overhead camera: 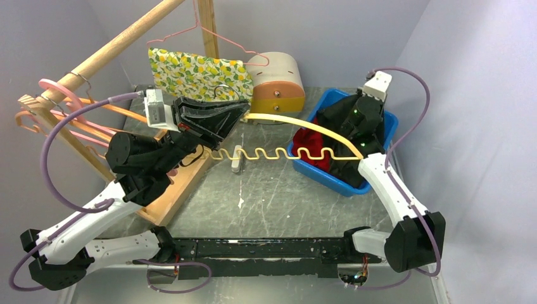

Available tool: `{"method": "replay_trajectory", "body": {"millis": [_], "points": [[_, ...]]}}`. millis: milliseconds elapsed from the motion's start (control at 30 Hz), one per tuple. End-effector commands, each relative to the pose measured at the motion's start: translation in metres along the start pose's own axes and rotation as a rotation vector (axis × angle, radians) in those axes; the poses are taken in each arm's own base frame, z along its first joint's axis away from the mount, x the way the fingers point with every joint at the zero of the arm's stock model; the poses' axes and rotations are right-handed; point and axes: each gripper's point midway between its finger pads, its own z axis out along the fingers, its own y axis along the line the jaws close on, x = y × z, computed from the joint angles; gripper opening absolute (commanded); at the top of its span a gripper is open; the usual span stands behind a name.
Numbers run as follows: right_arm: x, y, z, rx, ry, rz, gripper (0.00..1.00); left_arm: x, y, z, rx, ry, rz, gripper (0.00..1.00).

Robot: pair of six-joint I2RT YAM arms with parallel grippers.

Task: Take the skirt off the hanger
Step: Place the skirt in the bin.

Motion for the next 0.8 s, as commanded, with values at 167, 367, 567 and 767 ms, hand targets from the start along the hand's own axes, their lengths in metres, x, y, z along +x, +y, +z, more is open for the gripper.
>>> {"method": "replay_trajectory", "body": {"millis": [167, 367, 567, 767], "points": [[0.149, 0.021, 0.006, -0.033, 0.374, 0.346, 0.0, 0.001, 0.012, 0.002, -0.059, -0.001, 0.007, 0.07], [0.261, 0.096, -0.058, -0.286, 0.714, 0.591, 0.0, 0.011, 0.021, 0.003, -0.099, 0.033, 0.0, 0.07], [0.291, 0.062, -0.059, -0.082, 0.769, 0.515, 0.0, 0.022, 0.024, 0.004, -0.115, 0.079, -0.016, 0.07], [0.251, 0.037, -0.058, -0.068, 0.689, 0.475, 0.27, 0.032, 0.038, 0.001, -0.182, 0.104, -0.015, 0.07]]}}
